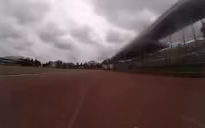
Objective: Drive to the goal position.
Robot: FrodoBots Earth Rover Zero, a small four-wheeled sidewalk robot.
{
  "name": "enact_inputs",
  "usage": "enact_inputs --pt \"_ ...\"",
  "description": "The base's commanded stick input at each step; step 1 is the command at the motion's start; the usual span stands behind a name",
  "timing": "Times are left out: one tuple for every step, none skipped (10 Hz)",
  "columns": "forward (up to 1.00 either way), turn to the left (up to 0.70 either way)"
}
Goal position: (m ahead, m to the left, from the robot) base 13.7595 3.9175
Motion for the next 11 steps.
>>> enact_inputs --pt "0.7 0.0" --pt "0.7 0.0" --pt "0.7 0.0" --pt "0.7 0.0" --pt "0.7 0.0" --pt "0.7 0.0" --pt "0.7 0.0" --pt "0.7 0.0" --pt "0.7 0.0" --pt "0.7 0.0" --pt "0.7 0.0"
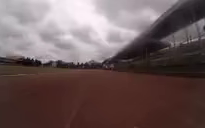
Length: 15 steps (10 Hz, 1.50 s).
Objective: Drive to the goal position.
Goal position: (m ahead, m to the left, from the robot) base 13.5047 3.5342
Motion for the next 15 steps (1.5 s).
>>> enact_inputs --pt "0.7 0.0" --pt "0.7 0.0" --pt "0.7 0.0" --pt "0.7 0.0" --pt "0.7 0.0" --pt "0.7 0.0" --pt "0.7 0.0" --pt "0.7 0.0" --pt "0.7 0.0" --pt "0.7 0.0" --pt "0.7 0.0" --pt "0.7 0.0" --pt "0.7 0.0" --pt "0.7 0.0" --pt "0.7 0.0"
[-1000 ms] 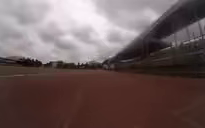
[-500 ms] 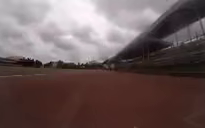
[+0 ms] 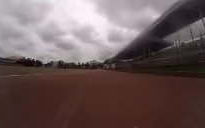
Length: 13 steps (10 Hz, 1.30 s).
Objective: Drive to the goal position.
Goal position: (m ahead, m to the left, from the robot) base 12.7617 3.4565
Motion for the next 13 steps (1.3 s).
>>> enact_inputs --pt "0.7 0.0" --pt "0.7 0.0" --pt "0.7 0.0" --pt "0.7 0.0" --pt "0.7 0.0" --pt "0.7 0.0" --pt "0.7 0.0" --pt "0.7 0.0" --pt "0.7 0.0" --pt "0.7 0.0" --pt "0.7 0.0" --pt "0.7 0.0" --pt "0.7 0.0"
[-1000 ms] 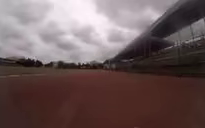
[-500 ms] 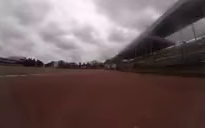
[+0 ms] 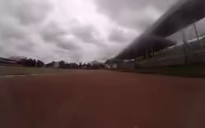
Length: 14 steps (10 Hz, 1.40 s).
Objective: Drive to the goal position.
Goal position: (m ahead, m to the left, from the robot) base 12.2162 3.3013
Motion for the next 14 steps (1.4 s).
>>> enact_inputs --pt "0.7 0.0" --pt "0.7 0.0" --pt "0.7 0.0" --pt "0.7 0.0" --pt "0.7 0.0" --pt "0.7 0.0" --pt "0.7 0.0" --pt "0.7 0.0" --pt "0.7 0.0" --pt "0.7 0.0" --pt "0.7 0.0" --pt "0.7 0.0" --pt "0.7 0.0" --pt "0.7 0.0"
